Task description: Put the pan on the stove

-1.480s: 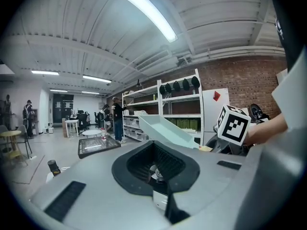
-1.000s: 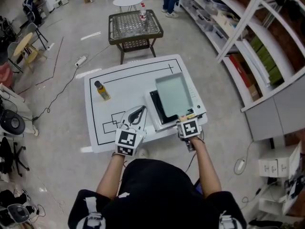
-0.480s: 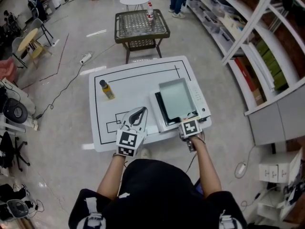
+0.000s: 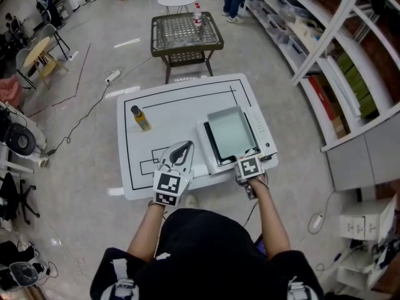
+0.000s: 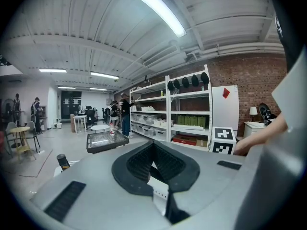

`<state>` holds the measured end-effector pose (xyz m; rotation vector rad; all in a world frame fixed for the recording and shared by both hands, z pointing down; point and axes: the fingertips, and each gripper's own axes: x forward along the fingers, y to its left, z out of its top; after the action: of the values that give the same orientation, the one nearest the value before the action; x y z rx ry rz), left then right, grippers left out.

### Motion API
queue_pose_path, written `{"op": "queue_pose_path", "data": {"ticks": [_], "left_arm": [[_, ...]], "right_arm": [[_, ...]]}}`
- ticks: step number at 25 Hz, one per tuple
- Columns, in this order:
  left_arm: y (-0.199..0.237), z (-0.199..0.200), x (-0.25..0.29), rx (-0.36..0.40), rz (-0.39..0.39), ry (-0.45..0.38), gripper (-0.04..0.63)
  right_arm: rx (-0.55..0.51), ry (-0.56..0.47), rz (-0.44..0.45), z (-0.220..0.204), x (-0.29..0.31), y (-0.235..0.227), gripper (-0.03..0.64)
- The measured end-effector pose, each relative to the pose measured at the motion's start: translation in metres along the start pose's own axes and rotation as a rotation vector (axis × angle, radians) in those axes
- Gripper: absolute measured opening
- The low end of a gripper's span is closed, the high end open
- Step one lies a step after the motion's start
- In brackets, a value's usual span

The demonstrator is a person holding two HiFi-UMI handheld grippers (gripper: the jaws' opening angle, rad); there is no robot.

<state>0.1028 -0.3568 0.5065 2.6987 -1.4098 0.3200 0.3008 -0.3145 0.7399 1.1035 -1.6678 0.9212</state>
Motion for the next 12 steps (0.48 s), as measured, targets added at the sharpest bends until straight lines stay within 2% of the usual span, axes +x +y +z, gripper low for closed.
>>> {"op": "queue_pose_path", "data": {"ticks": [4, 7, 12], "left_arm": [[-0.001, -0.001, 0.002, -0.002, -0.003, 0.005, 0.025], [-0.002, -0.001, 0.002, -0.001, -0.006, 0.004, 0.025], [-0.003, -0.002, 0.001, 0.002, -0.009, 0.005, 0.025]], "right_arm": [[0.002, -0.015, 0.009, 0.004, -0.001, 0.001, 0.152], [-0.007, -0.018, -0.017, 0.004, -0.001, -0.004, 0.153], [0.005, -0.024, 0.029, 0.006, -0.003, 0.006, 0.160]]}}
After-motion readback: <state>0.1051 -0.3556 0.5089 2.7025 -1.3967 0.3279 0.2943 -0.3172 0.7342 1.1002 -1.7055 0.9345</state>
